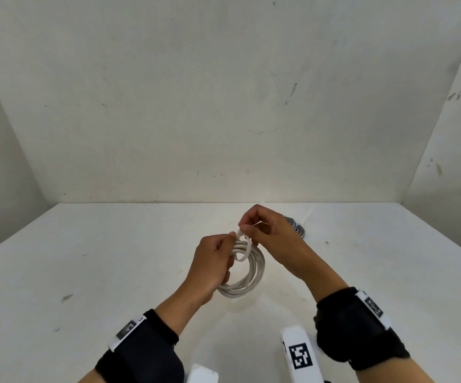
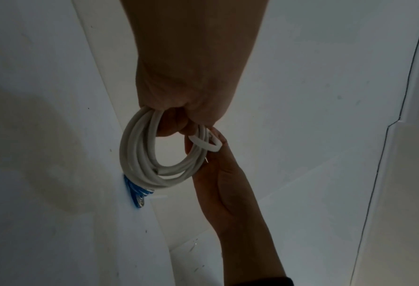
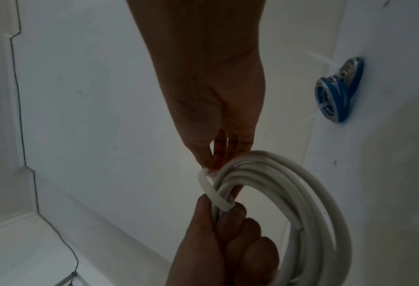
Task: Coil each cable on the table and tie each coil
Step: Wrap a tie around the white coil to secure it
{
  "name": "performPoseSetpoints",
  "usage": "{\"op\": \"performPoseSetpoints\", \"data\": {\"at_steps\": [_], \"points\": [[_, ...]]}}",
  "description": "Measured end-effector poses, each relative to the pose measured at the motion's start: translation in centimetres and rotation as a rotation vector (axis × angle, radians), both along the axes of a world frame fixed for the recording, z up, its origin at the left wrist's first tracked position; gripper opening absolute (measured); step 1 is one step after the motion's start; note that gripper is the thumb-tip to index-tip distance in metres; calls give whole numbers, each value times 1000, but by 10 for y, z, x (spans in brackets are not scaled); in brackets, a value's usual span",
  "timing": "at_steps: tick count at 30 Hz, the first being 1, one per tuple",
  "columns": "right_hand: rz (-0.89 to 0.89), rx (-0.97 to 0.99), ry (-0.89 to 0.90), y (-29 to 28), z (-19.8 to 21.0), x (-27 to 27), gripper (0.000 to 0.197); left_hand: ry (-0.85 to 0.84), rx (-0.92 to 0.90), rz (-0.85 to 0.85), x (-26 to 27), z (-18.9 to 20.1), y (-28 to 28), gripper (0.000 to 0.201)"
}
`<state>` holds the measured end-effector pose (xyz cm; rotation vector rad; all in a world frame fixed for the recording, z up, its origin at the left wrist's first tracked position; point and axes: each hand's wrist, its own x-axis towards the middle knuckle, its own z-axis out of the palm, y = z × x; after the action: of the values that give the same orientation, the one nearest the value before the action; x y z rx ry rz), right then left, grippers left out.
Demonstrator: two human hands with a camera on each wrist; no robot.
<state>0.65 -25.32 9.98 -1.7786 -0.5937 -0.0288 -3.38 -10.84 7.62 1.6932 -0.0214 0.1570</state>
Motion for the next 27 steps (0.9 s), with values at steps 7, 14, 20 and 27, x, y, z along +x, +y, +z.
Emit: {"op": "performPoseSetpoints", "data": {"at_steps": [7,14,20,27], "points": [[3,-64,-79,-1,-2,-2,9,54,-28,-56,-2,-1,-1,42],[-23,-80,-200,8,-2,-4,16,107,-38,-74,-3,-3,1,34],[-169,26,-201,14,-7,-2,15,83,-34,-88,-3,9,-3,44],[-66,73,60,12,0,-5,11,75,-34,-60,0,10,0,42]]}}
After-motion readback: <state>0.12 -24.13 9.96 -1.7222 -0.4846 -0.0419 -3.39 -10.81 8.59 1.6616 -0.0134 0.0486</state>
